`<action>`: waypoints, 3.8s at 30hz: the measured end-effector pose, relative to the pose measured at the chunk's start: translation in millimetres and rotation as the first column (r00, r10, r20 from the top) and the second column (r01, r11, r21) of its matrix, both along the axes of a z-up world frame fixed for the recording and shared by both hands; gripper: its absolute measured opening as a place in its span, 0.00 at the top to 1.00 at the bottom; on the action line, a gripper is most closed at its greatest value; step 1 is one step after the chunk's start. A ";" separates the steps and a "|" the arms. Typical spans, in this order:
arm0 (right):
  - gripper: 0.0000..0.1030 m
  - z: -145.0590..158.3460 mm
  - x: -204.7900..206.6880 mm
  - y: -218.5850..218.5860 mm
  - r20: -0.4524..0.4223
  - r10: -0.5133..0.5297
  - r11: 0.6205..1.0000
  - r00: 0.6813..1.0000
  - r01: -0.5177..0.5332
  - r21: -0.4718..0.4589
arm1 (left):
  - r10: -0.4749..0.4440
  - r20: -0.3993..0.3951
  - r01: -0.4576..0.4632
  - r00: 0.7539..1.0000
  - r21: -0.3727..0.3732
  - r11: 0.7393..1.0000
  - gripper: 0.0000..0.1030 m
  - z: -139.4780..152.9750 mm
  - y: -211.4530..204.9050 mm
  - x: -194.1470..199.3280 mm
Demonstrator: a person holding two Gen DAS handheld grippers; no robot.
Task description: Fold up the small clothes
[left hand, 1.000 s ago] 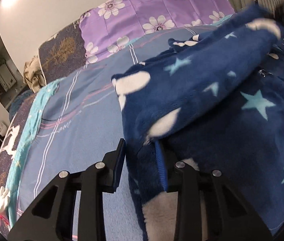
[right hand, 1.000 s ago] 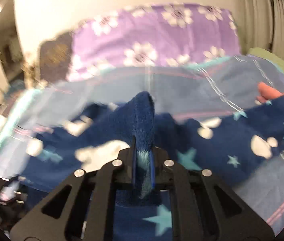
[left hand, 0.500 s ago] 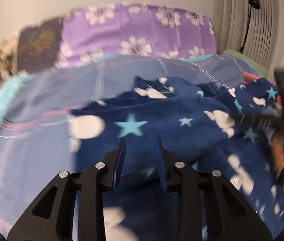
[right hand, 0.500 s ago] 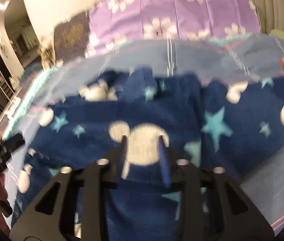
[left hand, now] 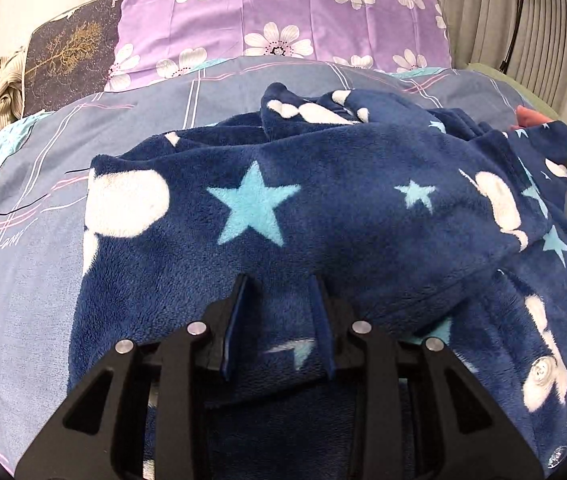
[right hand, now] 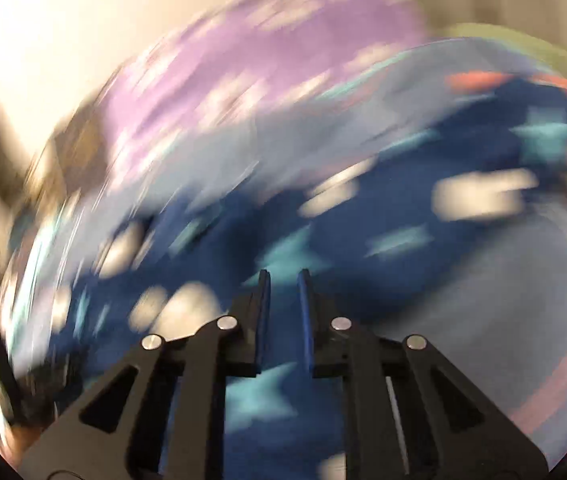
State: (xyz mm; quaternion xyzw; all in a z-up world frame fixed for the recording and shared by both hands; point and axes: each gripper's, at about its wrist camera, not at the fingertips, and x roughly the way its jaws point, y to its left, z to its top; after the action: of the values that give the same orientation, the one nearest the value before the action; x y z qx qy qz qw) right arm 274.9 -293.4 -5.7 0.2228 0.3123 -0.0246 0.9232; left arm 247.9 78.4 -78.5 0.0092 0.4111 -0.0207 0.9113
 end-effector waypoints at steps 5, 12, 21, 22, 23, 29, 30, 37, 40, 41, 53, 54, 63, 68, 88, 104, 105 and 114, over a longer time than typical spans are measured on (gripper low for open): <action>0.61 -13.7 -2.3 -100.5 -0.015 -0.248 0.953 0.969 0.247 0.177 | 0.002 0.004 -0.002 1.000 0.027 1.000 0.67 0.1 -3.2 -2.7; 0.64 -28.7 26.2 -119.9 -0.045 -0.320 0.907 0.946 0.320 0.275 | 0.005 0.005 -0.005 1.000 0.022 1.000 0.67 0.7 -1.4 -3.9; 0.90 23.3 45.2 -72.1 0.133 -0.208 0.948 0.969 0.166 0.273 | 0.005 0.006 -0.005 1.000 0.015 1.000 0.67 1.4 -0.8 -4.0; 0.90 33.9 48.5 -50.3 0.166 -0.137 0.968 0.977 0.096 0.232 | 0.005 0.006 -0.005 1.000 0.013 1.000 0.67 1.4 0.0 -4.2; 0.91 42.8 50.2 -24.2 0.197 -0.046 0.984 0.979 0.010 0.180 | 0.005 0.007 -0.005 1.000 0.007 1.000 0.67 1.6 0.7 -4.0; 0.82 20.1 24.0 166.3 0.083 0.592 0.802 0.801 -0.577 -0.151 | 0.004 0.011 -0.004 1.000 -0.037 0.999 0.67 0.7 8.0 -4.5; 0.70 2.5 17.4 188.1 0.002 0.647 0.752 0.763 -0.637 -0.173 | 0.004 0.011 -0.003 1.000 -0.045 0.999 0.67 0.7 8.7 -4.5; 0.49 -32.4 -0.3 153.7 -0.089 0.606 0.794 0.790 -0.608 0.013 | 0.000 0.014 0.001 1.000 -0.096 0.995 0.66 -0.7 14.2 -4.1; 0.40 -22.5 1.7 119.2 -0.041 0.557 0.825 0.829 -0.548 0.138 | 0.001 0.014 0.001 1.000 -0.091 0.996 0.66 -1.1 13.0 -4.6; 0.40 -23.4 0.5 112.6 -0.034 0.538 0.833 0.842 -0.525 0.173 | 0.001 0.014 0.001 1.000 -0.090 0.996 0.66 -1.3 12.8 -4.4; 0.82 19.9 23.8 176.9 -0.162 0.476 0.879 0.864 -0.476 0.042 | 0.002 0.017 0.000 1.000 -0.107 0.994 0.66 -2.7 13.9 -4.0; 0.82 25.5 20.0 183.2 -0.151 0.494 0.868 0.856 -0.495 0.033 | 0.002 0.018 0.000 1.000 -0.108 0.994 0.66 -2.8 14.2 -5.1; 0.34 29.6 -3.5 188.4 -0.012 0.651 0.756 0.759 -0.647 0.103 | 0.000 0.153 0.059 0.988 -0.381 0.923 0.57 24.7 47.9 -28.9; 0.32 -11.7 -2.2 158.5 -0.084 0.620 0.776 0.780 -0.594 0.212 | -0.044 0.174 0.119 0.984 -0.450 0.885 0.46 37.2 41.6 -37.0; 0.38 -51.7 -11.6 76.4 0.019 0.444 0.823 0.896 -0.416 0.386 | -0.358 0.197 0.289 0.912 0.311 0.906 0.83 64.5 -137.8 -22.5; 0.48 -53.8 -13.8 105.1 -0.136 0.350 0.935 0.927 -0.353 0.001 | 0.248 0.024 -0.214 0.969 -0.429 0.877 0.58 40.9 93.0 -24.3; 0.47 -54.4 -13.1 106.2 -0.138 0.352 0.935 0.926 -0.356 -0.004 | 0.237 0.027 -0.202 0.971 -0.438 0.876 0.55 39.5 88.1 -26.1; 0.43 -55.7 -14.6 106.7 -0.140 0.362 0.930 0.922 -0.367 -0.015 | 0.066 0.007 -0.061 0.998 -0.286 0.956 0.43 41.5 39.4 9.4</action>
State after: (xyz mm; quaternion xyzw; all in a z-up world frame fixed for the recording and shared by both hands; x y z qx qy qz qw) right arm 260.3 -186.7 -61.4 0.1396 0.4096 0.1261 0.8927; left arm 257.4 117.8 -37.0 -0.1356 0.3965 -0.0506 0.9066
